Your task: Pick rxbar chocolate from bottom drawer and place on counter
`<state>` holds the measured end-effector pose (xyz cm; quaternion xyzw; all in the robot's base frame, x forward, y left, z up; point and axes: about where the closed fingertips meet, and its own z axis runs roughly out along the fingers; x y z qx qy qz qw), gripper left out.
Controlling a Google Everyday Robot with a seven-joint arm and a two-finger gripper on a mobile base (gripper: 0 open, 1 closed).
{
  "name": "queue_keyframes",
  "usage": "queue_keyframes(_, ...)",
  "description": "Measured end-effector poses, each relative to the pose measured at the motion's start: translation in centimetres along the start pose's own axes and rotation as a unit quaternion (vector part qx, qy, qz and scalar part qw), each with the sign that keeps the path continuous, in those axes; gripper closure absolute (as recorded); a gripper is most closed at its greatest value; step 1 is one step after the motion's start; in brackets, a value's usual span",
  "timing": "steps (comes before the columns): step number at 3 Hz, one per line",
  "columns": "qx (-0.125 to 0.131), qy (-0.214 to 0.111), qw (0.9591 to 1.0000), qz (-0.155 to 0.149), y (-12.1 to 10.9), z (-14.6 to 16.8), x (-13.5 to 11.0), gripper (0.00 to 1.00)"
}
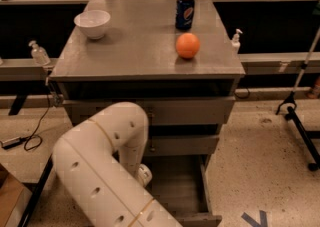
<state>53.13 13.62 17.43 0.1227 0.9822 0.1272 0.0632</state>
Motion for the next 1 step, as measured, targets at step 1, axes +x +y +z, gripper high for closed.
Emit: queue_keyframes(1,0.005,0.006,0.9999,-0.010,0.04,0.11,1.09,0.00)
